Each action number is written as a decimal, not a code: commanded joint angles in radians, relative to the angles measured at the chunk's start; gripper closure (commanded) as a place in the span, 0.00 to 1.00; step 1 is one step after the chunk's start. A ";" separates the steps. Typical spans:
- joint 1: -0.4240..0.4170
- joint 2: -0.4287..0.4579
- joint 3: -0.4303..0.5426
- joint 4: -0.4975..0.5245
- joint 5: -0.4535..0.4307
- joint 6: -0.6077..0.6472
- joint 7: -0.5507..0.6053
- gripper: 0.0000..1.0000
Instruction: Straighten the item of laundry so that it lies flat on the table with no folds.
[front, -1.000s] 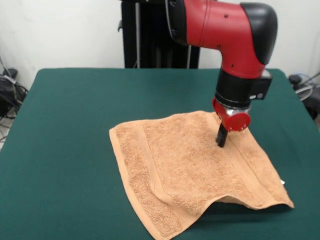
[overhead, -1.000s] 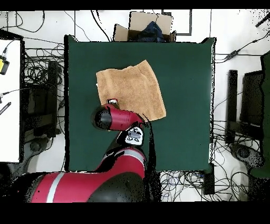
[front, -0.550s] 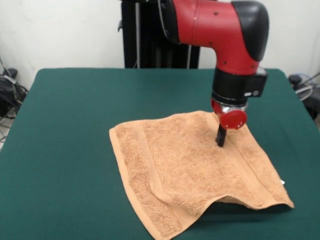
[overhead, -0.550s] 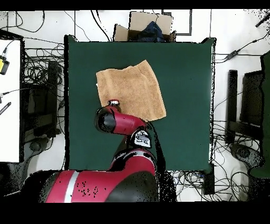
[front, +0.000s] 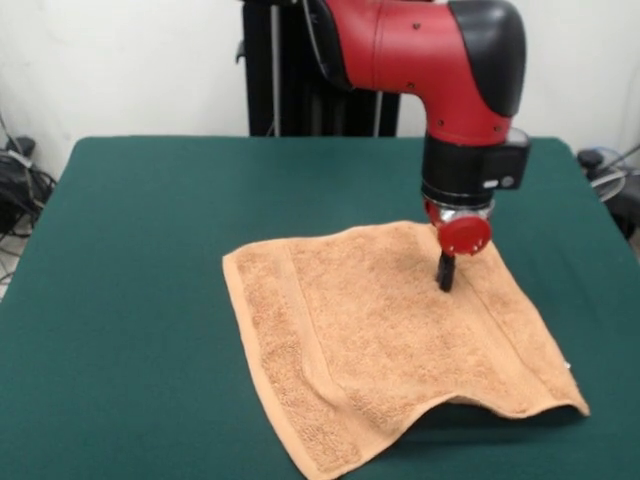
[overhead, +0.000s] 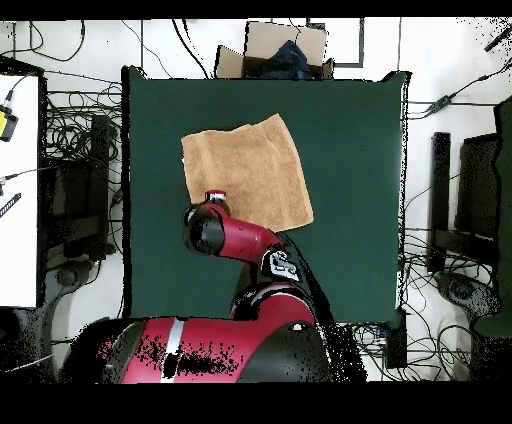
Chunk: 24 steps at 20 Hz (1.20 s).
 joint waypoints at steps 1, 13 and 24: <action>0.032 0.089 0.205 0.160 0.056 0.075 0.148 1.00; -0.094 0.070 0.338 0.221 0.074 0.078 0.127 1.00; 0.143 0.000 -0.195 -0.152 -0.090 0.379 -0.208 1.00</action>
